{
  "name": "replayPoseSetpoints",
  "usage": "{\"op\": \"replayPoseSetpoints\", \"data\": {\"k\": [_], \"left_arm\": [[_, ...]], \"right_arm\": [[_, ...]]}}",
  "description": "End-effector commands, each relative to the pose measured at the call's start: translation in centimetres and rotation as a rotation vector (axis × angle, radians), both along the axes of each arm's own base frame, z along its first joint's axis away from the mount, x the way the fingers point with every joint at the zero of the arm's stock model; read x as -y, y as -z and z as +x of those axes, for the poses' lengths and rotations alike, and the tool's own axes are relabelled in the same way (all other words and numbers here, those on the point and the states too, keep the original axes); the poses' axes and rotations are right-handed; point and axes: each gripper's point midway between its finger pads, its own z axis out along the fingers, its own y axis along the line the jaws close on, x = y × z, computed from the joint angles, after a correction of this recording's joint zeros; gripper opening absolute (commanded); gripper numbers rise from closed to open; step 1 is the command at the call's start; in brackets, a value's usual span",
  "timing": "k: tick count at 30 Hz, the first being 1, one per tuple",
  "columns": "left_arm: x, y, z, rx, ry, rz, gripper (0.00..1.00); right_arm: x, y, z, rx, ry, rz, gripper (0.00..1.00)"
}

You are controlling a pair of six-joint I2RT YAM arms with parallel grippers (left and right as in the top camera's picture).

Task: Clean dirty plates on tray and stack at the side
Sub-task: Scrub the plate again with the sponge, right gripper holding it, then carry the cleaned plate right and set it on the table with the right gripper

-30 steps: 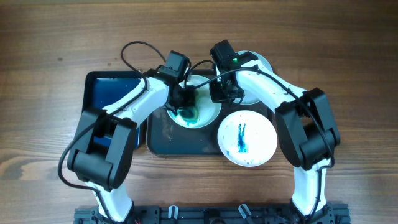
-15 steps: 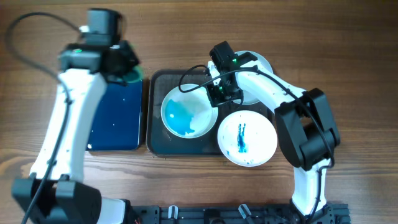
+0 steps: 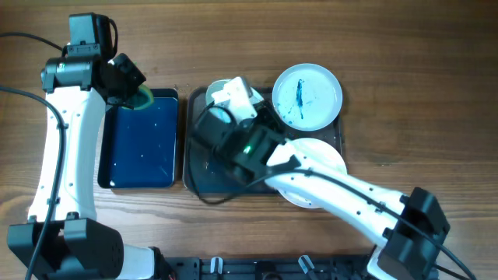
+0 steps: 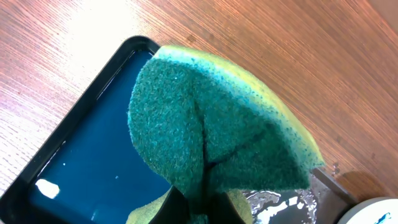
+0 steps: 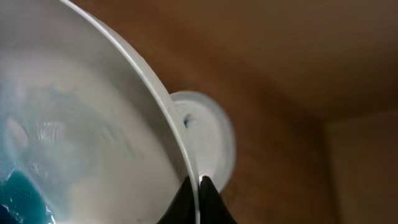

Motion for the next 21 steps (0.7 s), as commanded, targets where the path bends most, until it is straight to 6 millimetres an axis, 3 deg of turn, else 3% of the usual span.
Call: {"op": "replayPoseSetpoints", "data": {"k": [1, 4, 6, 10, 13, 15, 17, 19, 21], "left_arm": [[0.0, 0.2, 0.1, -0.004, 0.007, -0.004, 0.04], [0.0, 0.3, -0.2, -0.017, 0.006, -0.005, 0.04], [0.0, 0.3, -0.2, -0.016, 0.005, -0.006, 0.04], [0.3, 0.3, -0.2, -0.015, 0.012, -0.024, 0.04], [0.5, 0.3, -0.1, -0.011, 0.015, -0.032, 0.04], [1.1, 0.2, 0.1, -0.003, 0.031, -0.064, 0.04], [1.1, 0.2, 0.0, -0.005, 0.031, -0.063, 0.04], [1.1, 0.2, 0.0, -0.005, 0.031, -0.063, 0.04], [1.1, 0.2, 0.0, -0.004, 0.031, -0.063, 0.04]], "right_arm": [[0.9, -5.9, -1.0, 0.295, 0.071, -0.116, 0.04], [-0.2, -8.6, -3.0, 0.441, 0.063, -0.172, 0.04], [-0.7, -8.3, -3.1, 0.426, 0.048, -0.151, 0.04], [-3.0, -1.0, -2.7, 0.027, -0.081, 0.059, 0.04], [-3.8, 3.6, -2.1, -0.277, -0.012, 0.416, 0.04], [-4.2, 4.8, -1.5, -0.478, -0.020, 0.612, 0.04], [-2.5, 3.6, 0.3, -0.633, -0.039, 0.831, 0.04], [0.5, 1.2, 1.7, -0.645, -0.006, 0.963, 0.04], [6.2, -2.7, 3.3, -0.520, 0.083, 1.053, 0.04]]}}
